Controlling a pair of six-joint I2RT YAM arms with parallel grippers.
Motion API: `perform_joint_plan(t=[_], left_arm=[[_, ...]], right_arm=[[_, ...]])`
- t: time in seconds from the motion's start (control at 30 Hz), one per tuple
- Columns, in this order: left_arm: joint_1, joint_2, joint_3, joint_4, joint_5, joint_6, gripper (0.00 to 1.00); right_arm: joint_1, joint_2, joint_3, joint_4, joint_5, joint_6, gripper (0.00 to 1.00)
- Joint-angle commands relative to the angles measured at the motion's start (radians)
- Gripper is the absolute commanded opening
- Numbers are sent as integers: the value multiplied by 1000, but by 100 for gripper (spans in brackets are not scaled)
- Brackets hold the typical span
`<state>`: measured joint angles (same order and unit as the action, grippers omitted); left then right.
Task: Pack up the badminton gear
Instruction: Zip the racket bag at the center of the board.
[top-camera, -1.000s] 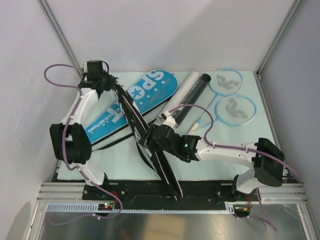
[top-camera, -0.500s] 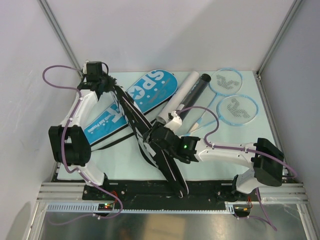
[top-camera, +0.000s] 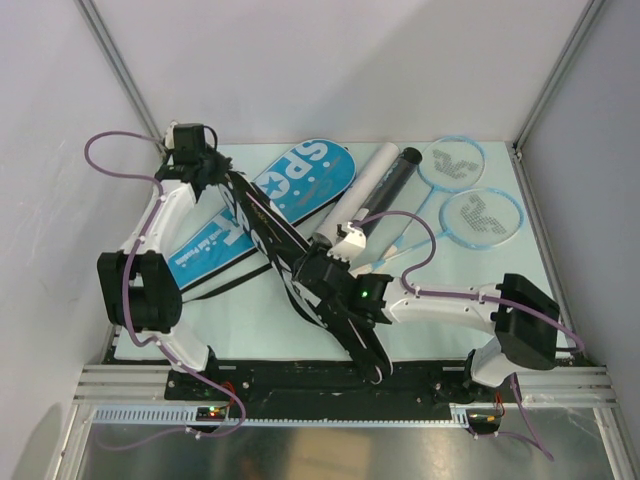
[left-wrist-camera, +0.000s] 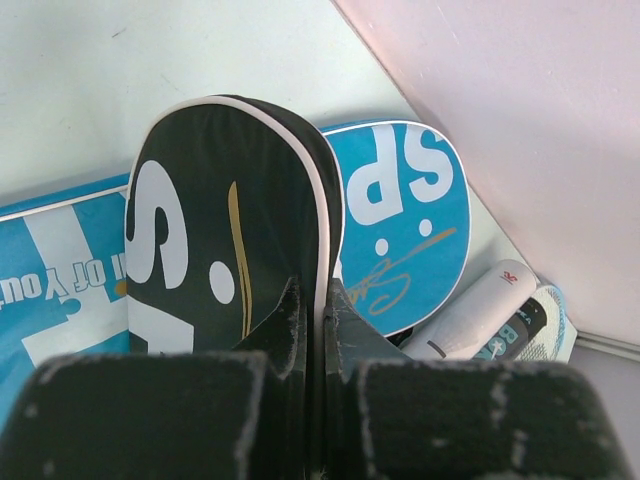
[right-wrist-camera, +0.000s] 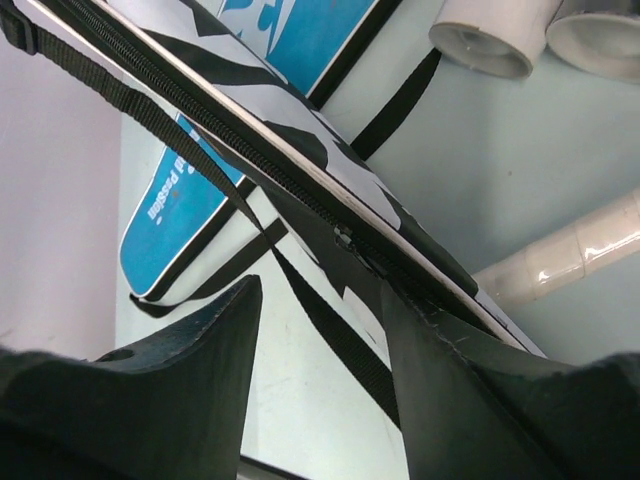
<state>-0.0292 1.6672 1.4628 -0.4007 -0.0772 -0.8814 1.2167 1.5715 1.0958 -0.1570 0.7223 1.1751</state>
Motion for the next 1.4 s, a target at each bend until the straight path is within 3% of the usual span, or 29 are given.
perform_joint_plan(t=[0.0, 0.47, 0.7, 1.0, 1.17, 1.27, 1.37], left_arm=[[8, -67, -14, -19, 13, 19, 0], [8, -85, -28, -19, 4, 37, 0], [9, -85, -24, -16, 8, 35, 0], [9, -89, -20, -16, 2, 44, 0], [9, -91, -25, -16, -3, 47, 0], [9, -93, -21, -16, -12, 52, 0], [10, -92, -13, -16, -14, 57, 0]], right_arm=[[-12, 23, 4, 30, 144, -57, 55], [-20, 37, 4, 133, 229, -141, 39], [-49, 41, 3, 46, 233, -44, 39], [-54, 56, 4, 55, 234, -50, 35], [-60, 63, 4, 30, 234, -30, 21], [-62, 62, 5, 17, 239, -45, 4], [-62, 49, 3, -6, 246, -70, 0]])
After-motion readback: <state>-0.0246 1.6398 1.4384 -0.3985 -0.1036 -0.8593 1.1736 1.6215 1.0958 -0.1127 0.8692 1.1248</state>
